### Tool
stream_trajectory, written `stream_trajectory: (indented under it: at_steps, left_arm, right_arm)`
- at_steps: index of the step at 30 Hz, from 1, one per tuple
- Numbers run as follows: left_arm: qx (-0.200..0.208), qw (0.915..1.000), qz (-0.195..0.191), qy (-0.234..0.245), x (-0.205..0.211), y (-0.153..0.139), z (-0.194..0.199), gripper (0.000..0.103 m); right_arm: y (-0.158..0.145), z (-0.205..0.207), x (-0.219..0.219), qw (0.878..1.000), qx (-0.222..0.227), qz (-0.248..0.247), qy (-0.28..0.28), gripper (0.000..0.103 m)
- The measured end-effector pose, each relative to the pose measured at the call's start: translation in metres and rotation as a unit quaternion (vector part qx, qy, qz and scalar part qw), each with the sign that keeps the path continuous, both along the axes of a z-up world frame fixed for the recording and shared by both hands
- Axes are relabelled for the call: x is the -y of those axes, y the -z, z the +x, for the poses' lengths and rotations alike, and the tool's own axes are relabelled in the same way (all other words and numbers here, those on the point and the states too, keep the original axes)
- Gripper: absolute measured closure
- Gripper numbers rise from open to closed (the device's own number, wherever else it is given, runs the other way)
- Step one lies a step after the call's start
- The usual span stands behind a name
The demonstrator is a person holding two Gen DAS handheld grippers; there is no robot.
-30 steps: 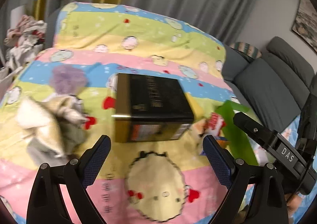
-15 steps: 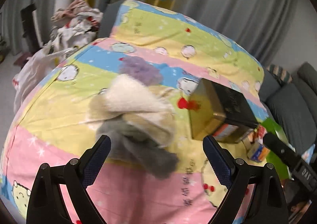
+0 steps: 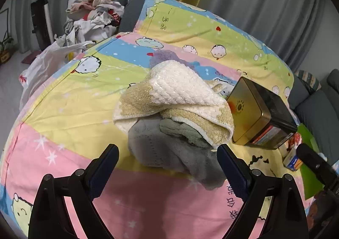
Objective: Organize soft objects
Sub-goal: 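Move the right gripper back to the cream towel on the cloth pile, then grasp the cream fluffy towel with the right gripper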
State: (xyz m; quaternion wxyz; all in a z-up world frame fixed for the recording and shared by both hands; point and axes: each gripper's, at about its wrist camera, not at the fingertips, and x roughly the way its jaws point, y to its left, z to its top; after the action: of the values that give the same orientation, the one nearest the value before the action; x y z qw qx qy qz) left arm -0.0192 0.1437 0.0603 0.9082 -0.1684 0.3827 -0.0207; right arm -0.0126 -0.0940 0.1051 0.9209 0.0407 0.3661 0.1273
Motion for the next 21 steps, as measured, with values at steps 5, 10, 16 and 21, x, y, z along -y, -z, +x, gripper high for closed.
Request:
stream_trajectory:
  at_steps: [5, 10, 16, 21]
  left_arm:
    - [-0.006, 0.9999, -0.005, 0.01, -0.001, -0.001, 0.002, 0.009]
    - [-0.004, 1.0, -0.002, 0.009, -0.005, -0.005, -0.003, 0.009]
    - [0.0, 1.0, 0.006, 0.002, -0.01, -0.007, -0.006, 0.009]
    - [-0.014, 0.9997, -0.007, 0.019, -0.009, -0.004, -0.003, 0.017]
  right_arm:
    - [0.004, -0.003, -0.005, 1.0, -0.016, 0.012, -0.023, 0.012]
    - [0.005, -0.003, -0.011, 0.998, -0.034, 0.034, -0.032, 0.02]
    - [0.001, -0.001, -0.032, 0.997, -0.051, 0.037, -0.037, 0.027]
    - [-0.001, 0.007, -0.042, 0.996, -0.073, 0.046, -0.03, 0.028]
